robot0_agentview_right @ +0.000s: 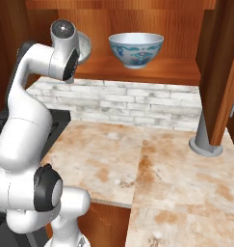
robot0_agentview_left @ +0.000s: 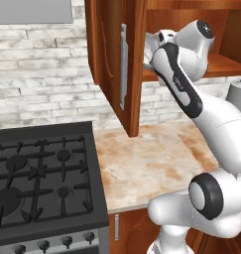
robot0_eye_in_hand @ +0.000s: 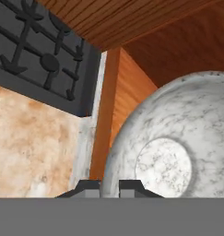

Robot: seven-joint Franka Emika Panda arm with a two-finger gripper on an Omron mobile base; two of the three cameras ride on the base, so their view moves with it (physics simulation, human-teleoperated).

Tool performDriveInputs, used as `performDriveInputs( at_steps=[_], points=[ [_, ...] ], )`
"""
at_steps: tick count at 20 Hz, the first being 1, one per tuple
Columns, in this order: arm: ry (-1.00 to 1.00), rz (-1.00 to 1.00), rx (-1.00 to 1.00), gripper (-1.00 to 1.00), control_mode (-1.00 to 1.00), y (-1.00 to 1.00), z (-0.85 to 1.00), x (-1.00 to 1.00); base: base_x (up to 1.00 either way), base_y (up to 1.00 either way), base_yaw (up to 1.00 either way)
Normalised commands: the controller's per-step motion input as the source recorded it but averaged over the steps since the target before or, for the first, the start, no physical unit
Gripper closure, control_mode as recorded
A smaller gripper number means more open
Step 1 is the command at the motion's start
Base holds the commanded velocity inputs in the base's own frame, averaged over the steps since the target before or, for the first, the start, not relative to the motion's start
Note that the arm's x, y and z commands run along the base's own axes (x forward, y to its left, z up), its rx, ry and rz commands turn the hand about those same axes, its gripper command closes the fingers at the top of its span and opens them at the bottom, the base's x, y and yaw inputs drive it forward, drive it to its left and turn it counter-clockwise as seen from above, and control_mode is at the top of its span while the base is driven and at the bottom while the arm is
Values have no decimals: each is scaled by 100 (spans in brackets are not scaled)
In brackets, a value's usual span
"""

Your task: Take the smaller bowl and place it next to the appetizer plate on the dining counter , and place the larger bowl next to the plate with cooked food.

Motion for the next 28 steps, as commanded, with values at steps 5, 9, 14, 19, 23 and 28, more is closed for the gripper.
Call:
performDriveInputs(
  at_steps=[5, 9, 14, 19, 23, 28],
  points=[
    [19, -4, 0, 100, -100, -27, 0, -100, 0, 0, 0],
    [32, -5, -2, 100, -100, -41, 0, -100, 0, 0, 0],
    [35, -4, -5, 100, -100, -34, -2, -100, 0, 0, 0],
    [26, -1, -11, 100, -100, -8, -34, -100, 0, 0, 0],
    [16, -1, -3, 100, -100, 0, -58, -79, 0, 0, 0],
    [-1, 0, -1, 100, -100, -2, -50, -21, 0, 0, 0]
  ],
)
